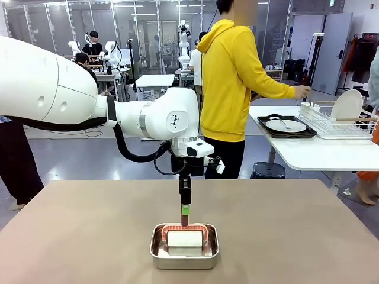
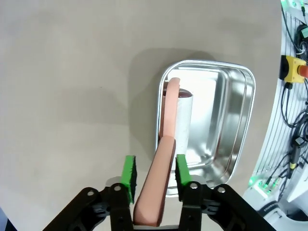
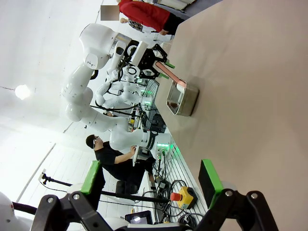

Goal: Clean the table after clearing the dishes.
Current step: When the right (or left) Handle tray is removed, use the right hand (or left hand) to clean the right (or left) side of the table with the Lint Roller.

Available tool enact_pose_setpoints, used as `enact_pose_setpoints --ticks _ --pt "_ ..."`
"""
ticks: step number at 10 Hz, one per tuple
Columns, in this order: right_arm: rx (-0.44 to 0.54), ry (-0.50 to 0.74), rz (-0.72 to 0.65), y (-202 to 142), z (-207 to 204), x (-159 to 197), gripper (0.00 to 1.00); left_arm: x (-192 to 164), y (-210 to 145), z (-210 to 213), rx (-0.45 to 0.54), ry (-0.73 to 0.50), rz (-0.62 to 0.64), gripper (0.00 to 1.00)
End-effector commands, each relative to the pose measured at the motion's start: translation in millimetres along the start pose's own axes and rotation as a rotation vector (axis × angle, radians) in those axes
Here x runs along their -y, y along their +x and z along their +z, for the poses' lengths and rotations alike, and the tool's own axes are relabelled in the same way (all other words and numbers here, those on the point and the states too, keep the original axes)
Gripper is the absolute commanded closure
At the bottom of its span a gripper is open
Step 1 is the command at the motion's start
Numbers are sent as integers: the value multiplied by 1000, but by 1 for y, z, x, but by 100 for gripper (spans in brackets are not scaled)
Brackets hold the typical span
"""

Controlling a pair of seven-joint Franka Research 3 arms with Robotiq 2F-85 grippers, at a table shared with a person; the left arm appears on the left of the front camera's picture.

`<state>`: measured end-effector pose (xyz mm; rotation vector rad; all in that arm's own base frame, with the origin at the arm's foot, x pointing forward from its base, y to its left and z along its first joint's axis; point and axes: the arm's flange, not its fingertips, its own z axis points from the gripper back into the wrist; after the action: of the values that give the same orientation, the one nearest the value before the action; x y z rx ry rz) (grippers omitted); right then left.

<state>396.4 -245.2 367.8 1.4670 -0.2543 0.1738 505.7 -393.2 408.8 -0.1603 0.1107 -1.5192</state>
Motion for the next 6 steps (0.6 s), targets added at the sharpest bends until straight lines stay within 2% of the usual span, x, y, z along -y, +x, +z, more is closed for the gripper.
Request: enact_pose_setpoints --ticks 1,2,3,4,6 --pt "-1 -1 5 -3 -2 -5 0 11 -5 5 -16 6 20 77" --pt "-1 -1 5 -3 -2 -5 0 12 -5 6 -9 10 19 83" --pt "-1 -1 5 -3 -2 -5 0 13 -6 7 2 3 13 96" --pt "-1 -1 5 -3 -2 -5 0 13 -7 7 -9 0 19 100" --pt "-1 -1 5 -3 -2 -5 0 15 -9 10 -17 -26 33 100"
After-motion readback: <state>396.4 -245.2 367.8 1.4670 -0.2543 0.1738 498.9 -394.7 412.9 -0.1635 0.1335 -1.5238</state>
